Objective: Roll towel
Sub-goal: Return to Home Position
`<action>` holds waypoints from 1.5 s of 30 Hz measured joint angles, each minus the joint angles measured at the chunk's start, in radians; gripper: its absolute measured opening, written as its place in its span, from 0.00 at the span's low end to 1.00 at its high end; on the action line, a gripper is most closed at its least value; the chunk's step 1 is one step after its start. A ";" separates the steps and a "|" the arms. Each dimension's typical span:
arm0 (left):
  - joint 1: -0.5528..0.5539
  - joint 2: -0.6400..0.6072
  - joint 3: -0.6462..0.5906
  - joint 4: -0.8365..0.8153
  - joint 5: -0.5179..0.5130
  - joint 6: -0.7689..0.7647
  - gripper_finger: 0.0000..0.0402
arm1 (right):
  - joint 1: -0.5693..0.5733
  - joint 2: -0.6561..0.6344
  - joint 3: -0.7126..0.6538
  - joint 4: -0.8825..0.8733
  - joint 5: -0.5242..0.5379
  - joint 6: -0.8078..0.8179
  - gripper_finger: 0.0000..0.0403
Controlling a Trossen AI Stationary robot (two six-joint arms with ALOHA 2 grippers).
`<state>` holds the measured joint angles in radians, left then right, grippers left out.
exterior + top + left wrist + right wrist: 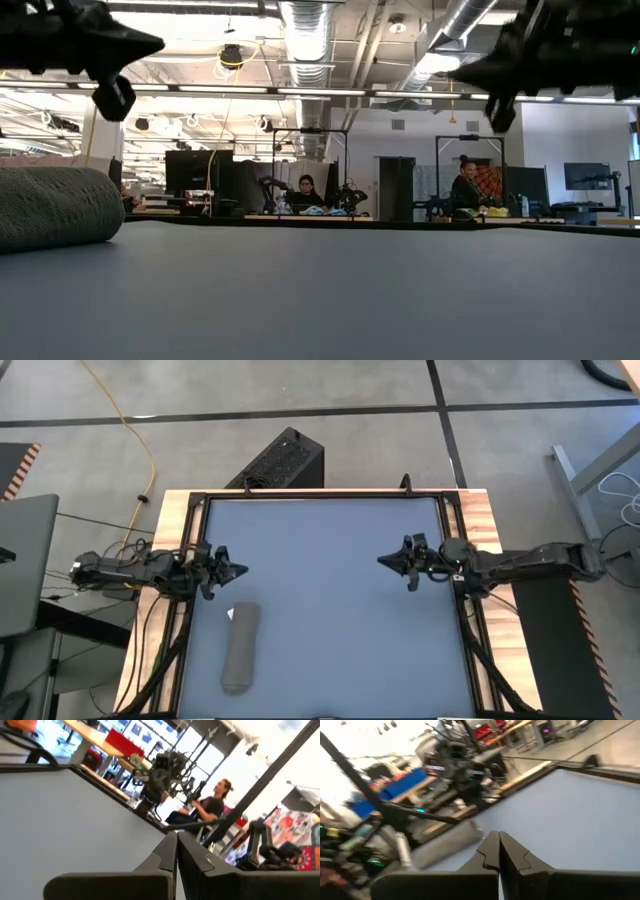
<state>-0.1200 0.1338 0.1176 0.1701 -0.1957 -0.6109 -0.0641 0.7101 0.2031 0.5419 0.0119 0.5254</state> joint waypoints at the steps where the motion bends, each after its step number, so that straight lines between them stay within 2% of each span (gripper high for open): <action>1: 0.002 -0.026 -0.017 0.004 -0.005 0.000 0.00 | -0.042 0.000 -0.015 -0.006 -0.029 -0.021 0.04; 6: 0.004 -0.135 -0.104 0.009 -0.075 -0.009 0.00 | -0.177 0.001 -0.046 -0.021 -0.068 -0.106 0.04; 10: 0.004 -0.128 -0.106 -0.039 -0.070 -0.042 0.00 | -0.229 -0.005 -0.045 -0.032 -0.126 -0.116 0.04; 15: 0.004 -0.133 -0.101 -0.048 -0.038 -0.032 0.00 | -0.265 -0.120 -0.045 -0.234 -0.144 -0.125 0.04; 21: 0.004 -0.132 -0.094 -0.107 0.038 -0.024 0.00 | -0.295 -0.339 -0.045 -0.403 -0.041 -0.135 0.04; 28: 0.004 -0.132 -0.093 -0.159 0.039 0.000 0.00 | -0.258 -0.553 -0.046 -0.653 0.128 -0.120 0.04; 36: 0.004 -0.132 -0.093 -0.162 0.034 0.027 0.00 | -0.248 -0.684 -0.059 -0.671 0.157 -0.140 0.04; 41: 0.004 -0.131 -0.093 -0.162 0.035 0.026 0.00 | -0.249 -0.706 -0.195 -0.483 0.149 -0.130 0.04; 45: 0.004 -0.131 -0.093 -0.163 0.041 0.019 0.00 | -0.259 -0.704 -0.194 -0.471 0.147 -0.137 0.04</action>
<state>-0.1158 0.0029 0.0250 0.0071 -0.1546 -0.5922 -0.3234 0.0059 0.0093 0.0706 0.1585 0.3888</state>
